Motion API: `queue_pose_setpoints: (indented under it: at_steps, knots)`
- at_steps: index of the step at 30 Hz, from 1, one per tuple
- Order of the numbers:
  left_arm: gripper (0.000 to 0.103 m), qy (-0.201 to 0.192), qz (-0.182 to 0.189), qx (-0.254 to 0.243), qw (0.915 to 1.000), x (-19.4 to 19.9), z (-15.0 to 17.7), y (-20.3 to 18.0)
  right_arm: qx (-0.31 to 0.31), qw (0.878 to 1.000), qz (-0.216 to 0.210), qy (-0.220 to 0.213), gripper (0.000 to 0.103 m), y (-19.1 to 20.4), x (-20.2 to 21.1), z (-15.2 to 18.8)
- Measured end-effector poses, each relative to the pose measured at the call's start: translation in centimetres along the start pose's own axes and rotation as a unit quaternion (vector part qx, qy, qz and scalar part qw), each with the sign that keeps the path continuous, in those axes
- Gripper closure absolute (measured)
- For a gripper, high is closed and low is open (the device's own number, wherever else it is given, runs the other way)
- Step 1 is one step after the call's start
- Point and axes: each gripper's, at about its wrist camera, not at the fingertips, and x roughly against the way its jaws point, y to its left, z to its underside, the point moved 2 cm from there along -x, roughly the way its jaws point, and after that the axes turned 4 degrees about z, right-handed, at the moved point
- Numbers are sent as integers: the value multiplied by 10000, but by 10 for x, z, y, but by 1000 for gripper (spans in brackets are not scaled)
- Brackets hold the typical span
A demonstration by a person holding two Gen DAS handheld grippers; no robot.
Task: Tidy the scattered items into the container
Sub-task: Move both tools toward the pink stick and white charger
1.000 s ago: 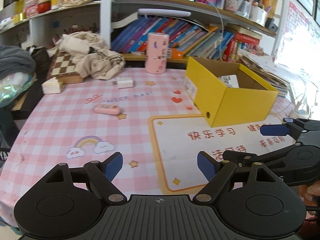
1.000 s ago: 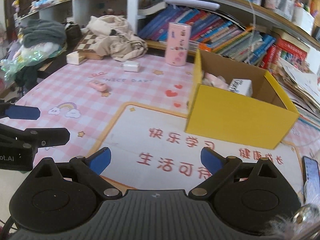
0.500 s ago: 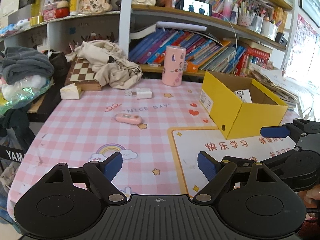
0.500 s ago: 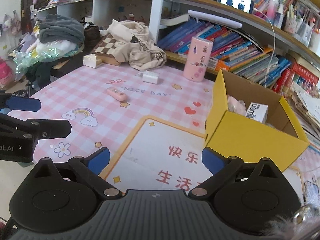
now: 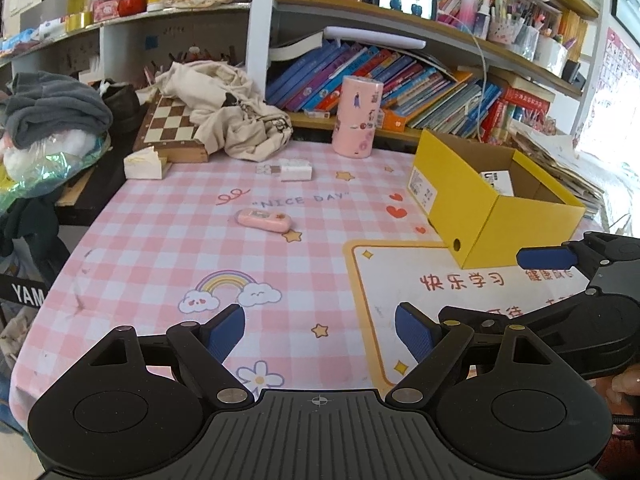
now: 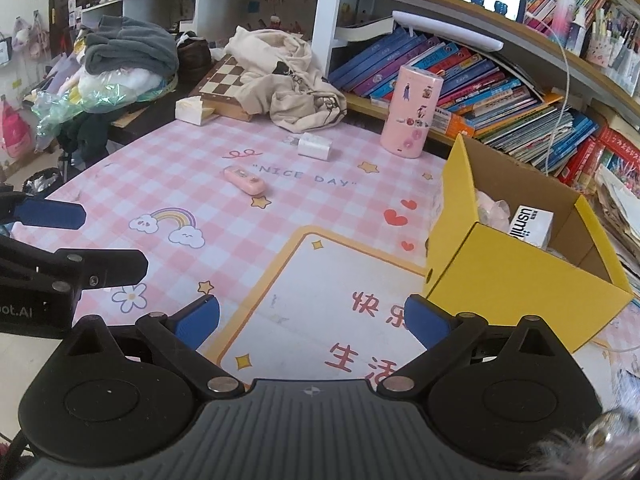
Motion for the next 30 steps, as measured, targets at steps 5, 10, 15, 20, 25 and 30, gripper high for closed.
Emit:
queue_pose_setpoints:
  at_steps: [5,10,15,20,25,30]
  knots:
    - [18,47,-85,114,9999,-8,-3,8,89,9999,-98,44,3,3,-13,-6]
    - [18,97,-196,182,9996,-21,-11,18,144,9996,-221,113,3,3,-33,-18]
    - [18,164,-283,293,9990,-36,-19,28,220,9991,-305,182,3,2,-52,-29]
    - [18,221,-394,324,9985,-51,-28,38,186,9989,-311,295,3,-4,-73,-40]
    - [18,367,-452,342,9977,-66,-31,46,43,9990,-261,374,3,-12,-97,-54]
    - [18,517,-424,285,9974,-85,-34,52,-86,9993,-183,329,3,-16,-119,-71]
